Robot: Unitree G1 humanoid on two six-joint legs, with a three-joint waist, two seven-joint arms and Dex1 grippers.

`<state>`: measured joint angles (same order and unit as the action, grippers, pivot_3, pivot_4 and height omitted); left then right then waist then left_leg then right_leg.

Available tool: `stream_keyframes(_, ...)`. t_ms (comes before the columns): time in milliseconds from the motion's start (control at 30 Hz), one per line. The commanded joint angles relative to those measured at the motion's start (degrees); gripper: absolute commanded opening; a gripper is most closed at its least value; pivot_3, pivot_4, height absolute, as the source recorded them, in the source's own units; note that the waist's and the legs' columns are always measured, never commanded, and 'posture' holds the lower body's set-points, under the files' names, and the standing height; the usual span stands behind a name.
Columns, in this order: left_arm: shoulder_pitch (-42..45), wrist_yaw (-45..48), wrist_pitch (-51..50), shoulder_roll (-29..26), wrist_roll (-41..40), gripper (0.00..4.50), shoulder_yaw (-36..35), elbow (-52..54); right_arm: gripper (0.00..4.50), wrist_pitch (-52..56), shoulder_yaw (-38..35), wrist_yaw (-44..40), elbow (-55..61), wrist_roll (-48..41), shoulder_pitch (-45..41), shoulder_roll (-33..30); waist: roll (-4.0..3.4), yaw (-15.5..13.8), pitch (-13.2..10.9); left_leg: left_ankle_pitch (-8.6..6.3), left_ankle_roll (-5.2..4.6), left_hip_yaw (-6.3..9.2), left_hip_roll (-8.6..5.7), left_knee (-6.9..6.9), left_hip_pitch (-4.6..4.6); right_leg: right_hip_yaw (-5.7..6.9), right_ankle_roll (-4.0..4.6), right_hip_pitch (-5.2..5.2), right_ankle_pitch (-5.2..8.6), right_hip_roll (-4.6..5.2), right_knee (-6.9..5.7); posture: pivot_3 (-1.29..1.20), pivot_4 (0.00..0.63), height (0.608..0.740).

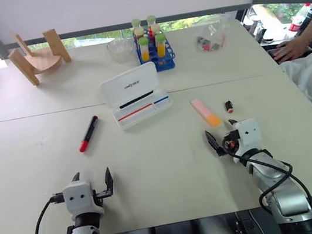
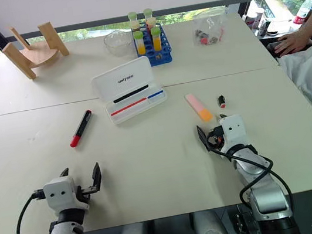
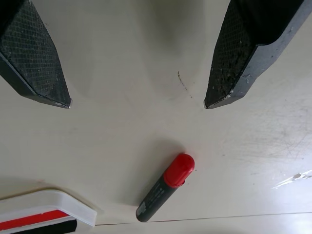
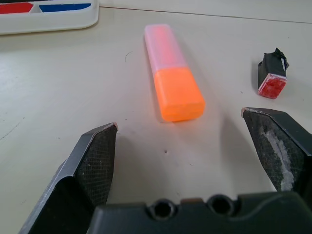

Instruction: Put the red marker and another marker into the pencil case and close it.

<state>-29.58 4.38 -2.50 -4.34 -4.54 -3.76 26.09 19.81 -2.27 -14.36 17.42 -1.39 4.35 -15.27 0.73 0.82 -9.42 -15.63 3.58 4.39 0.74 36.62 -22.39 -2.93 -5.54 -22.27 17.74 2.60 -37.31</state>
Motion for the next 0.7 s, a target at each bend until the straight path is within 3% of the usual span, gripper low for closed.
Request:
stream_keyframes(33, -0.9, 1.2, -0.1, -0.3, -1.4, 4.47, 0.0, 3.0, 4.5, 0.1, 0.1, -0.8, 0.5, -0.5, -0.1, -0.6, 0.0, 0.0, 0.0, 0.0, 0.0, 0.0, 0.0, 0.0, 0.0, 0.0, 0.0, 0.0, 0.0, 0.0, 0.0, 0.0, 0.15, 0.74)
stream_keyframes(700, 0.6, 2.8, -1.3, 0.2, -3.4, 4.47, 1.0, 3.7, 4.5, 1.9, -1.4, -1.7, 1.2, -0.7, -1.6, -1.5, -0.01, 0.1, 0.0, 0.0, 0.0, -0.01, 0.0, -0.02, 0.02, 0.0, -0.01, 0.01, -0.02, -0.01, -0.01, 0.0, 0.15, 0.74)
